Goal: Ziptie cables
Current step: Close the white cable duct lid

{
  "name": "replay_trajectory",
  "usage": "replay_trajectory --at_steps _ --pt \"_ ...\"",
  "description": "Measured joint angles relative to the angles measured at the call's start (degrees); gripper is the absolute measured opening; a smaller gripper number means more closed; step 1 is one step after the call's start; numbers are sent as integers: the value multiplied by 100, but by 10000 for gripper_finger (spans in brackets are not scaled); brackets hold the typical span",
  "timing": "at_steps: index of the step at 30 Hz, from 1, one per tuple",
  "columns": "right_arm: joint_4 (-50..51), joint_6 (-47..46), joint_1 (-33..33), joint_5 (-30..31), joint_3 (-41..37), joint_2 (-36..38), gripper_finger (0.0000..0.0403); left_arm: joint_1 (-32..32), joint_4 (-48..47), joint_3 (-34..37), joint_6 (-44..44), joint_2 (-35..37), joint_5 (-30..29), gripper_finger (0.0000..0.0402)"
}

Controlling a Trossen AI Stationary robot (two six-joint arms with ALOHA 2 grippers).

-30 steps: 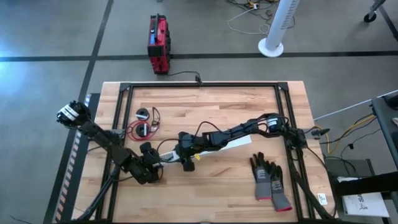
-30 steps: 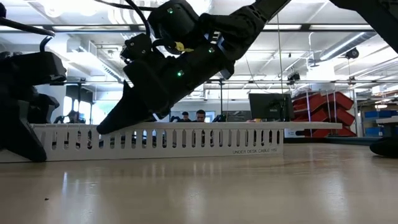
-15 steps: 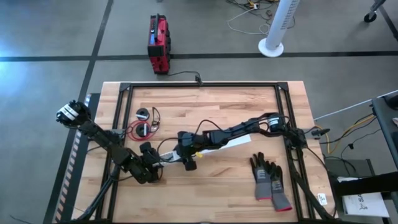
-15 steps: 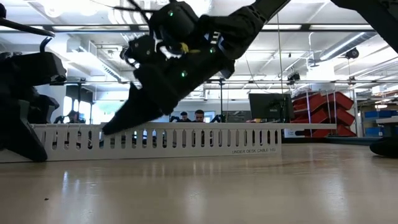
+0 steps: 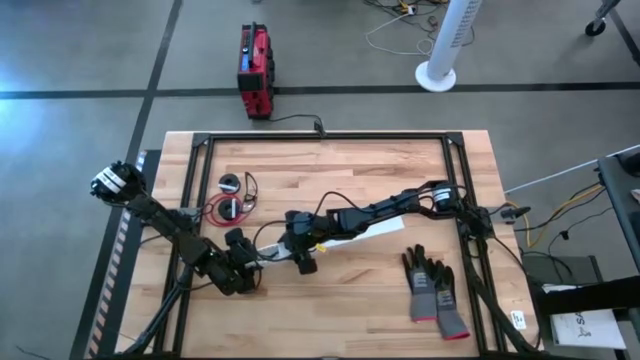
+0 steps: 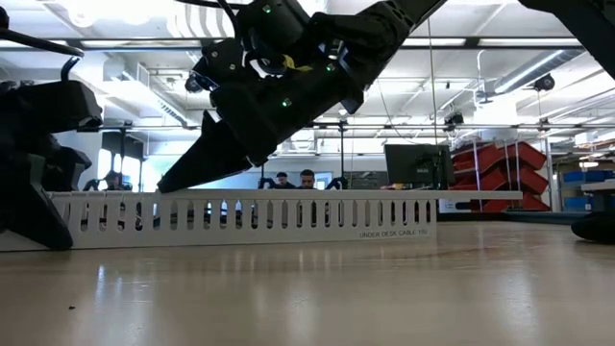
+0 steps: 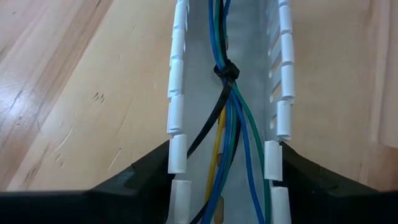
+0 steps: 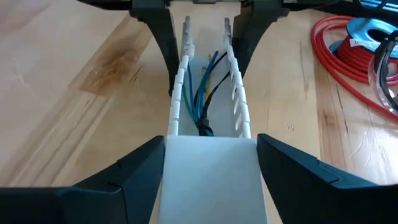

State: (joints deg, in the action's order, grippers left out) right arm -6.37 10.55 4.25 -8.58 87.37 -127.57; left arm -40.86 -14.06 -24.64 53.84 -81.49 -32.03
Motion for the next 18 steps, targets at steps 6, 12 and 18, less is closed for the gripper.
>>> replay_trajectory --at_steps 6,12,18 --pt "72 0 2 -26 -15 0 262 0 17 2 -36 0 -2 208" --pt "48 -60 4 -31 -15 0 258 0 36 4 -62 0 -4 208" --pt "42 -155 4 -28 -15 0 218 -2 56 4 -87 -1 -11 208"
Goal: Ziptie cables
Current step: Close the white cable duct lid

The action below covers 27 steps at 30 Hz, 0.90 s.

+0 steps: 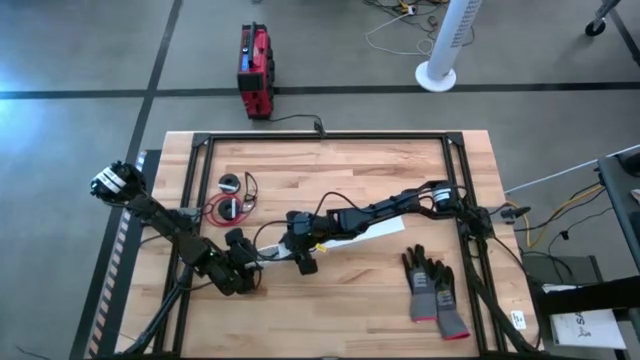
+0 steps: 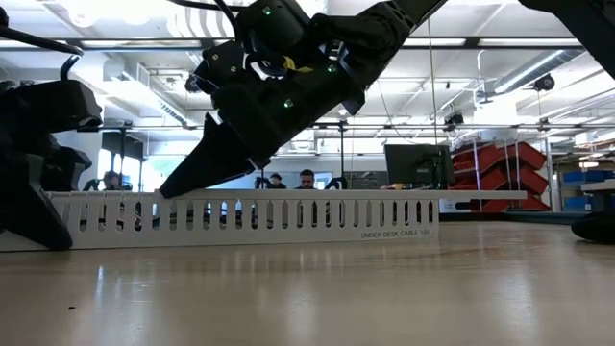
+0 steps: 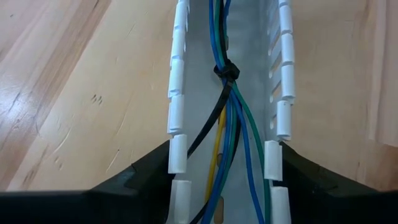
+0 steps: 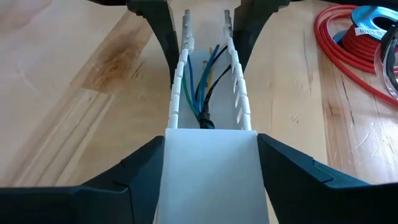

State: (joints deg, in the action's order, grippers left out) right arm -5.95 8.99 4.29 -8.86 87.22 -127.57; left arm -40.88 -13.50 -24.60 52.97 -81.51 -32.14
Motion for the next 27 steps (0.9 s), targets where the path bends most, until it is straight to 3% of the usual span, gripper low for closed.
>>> replay_trajectory --at_steps 3,9,12,22,27 --pt "0 17 1 -1 0 0 217 0 4 0 1 -1 -2 208" --pt "17 118 11 5 -2 0 280 0 20 0 0 -1 -13 208" --pt "17 105 11 102 -2 -1 292 0 22 0 2 -1 -16 208" --pt "45 112 9 137 -2 -2 235 0 43 0 4 -1 -32 208" --pt "50 132 9 141 -2 -2 229 0 46 0 4 -1 -35 208"
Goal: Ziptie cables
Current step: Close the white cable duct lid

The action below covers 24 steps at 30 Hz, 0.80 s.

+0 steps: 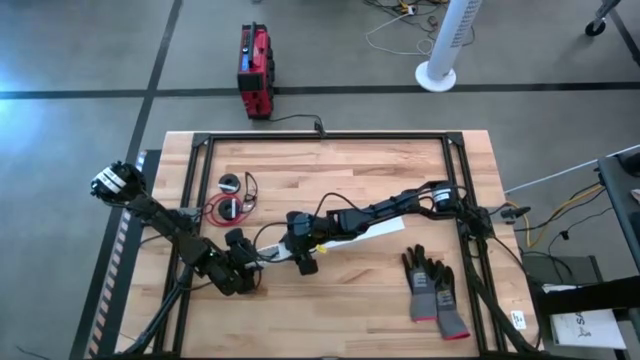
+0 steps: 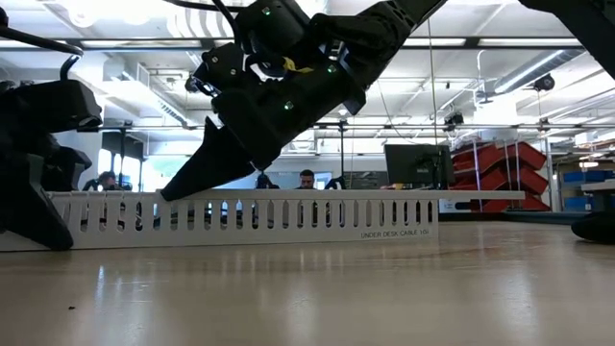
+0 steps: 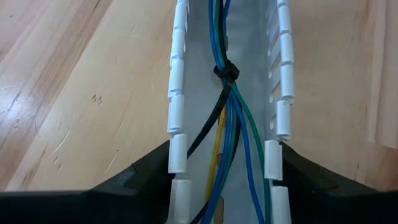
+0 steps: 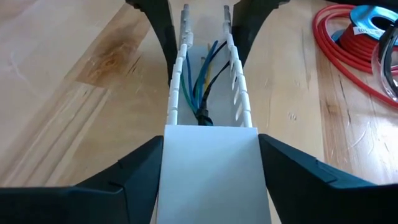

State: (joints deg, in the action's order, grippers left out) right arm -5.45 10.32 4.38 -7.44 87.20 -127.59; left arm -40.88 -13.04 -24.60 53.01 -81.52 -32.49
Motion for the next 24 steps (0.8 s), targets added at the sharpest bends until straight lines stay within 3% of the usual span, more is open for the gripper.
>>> replay_trajectory --at_steps 8,18,24 --pt "20 47 0 1 0 -1 265 0 7 0 -2 0 -4 208" --pt "28 -10 -2 13 -7 -70 220 0 35 0 -2 0 -24 208" --pt "48 -15 -2 -9 21 -70 223 0 31 0 -2 0 -23 208"
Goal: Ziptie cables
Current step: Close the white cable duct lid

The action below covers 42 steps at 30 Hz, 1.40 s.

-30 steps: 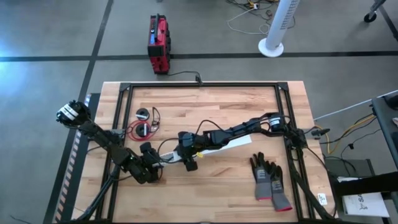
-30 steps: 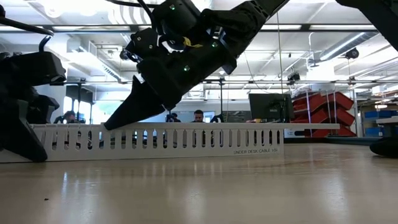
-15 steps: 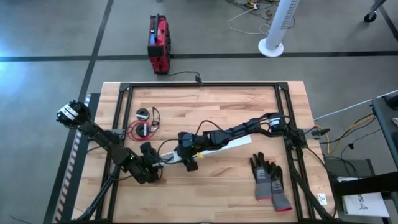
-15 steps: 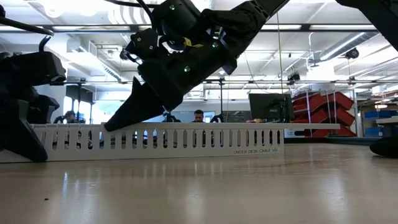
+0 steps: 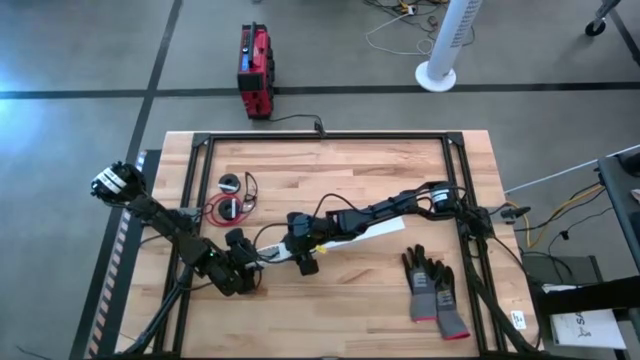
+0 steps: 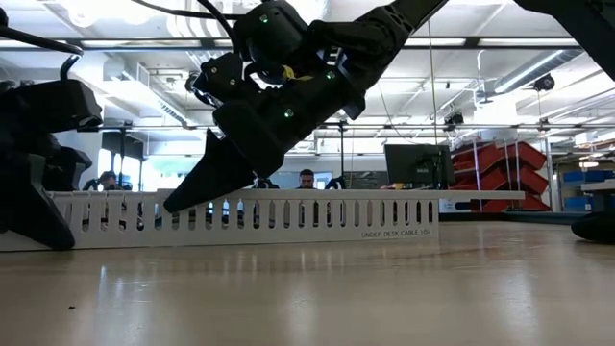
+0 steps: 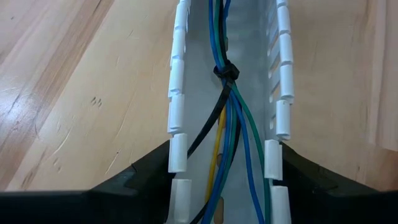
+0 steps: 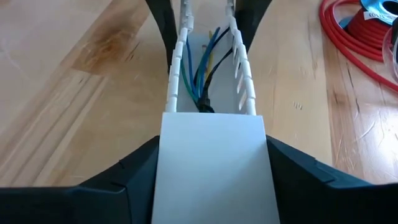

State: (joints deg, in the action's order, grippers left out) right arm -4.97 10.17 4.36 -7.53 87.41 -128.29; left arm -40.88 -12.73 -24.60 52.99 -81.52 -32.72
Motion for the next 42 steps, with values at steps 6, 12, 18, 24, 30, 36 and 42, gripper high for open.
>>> replay_trajectory --at_steps 6,12,18,24,30,36,42 --pt "-90 -17 -9 -119 14 -21 222 0 76 4 -132 0 -63 208" --pt "-141 -424 -51 75 14 -65 219 -4 174 13 -308 0 -95 208" --pt "-253 -153 -66 -677 14 -85 226 6 272 13 -385 3 -189 208" --pt "-114 103 -13 -801 38 -85 221 14 270 2 -394 7 -190 208" --pt "-102 -57 -11 -675 49 -85 234 15 279 63 -430 19 -232 208" --pt "-151 -220 -28 -642 47 -85 233 15 244 66 -428 20 -296 208" --pt "-312 -433 -28 -663 76 -98 258 22 234 68 -472 24 -430 208"
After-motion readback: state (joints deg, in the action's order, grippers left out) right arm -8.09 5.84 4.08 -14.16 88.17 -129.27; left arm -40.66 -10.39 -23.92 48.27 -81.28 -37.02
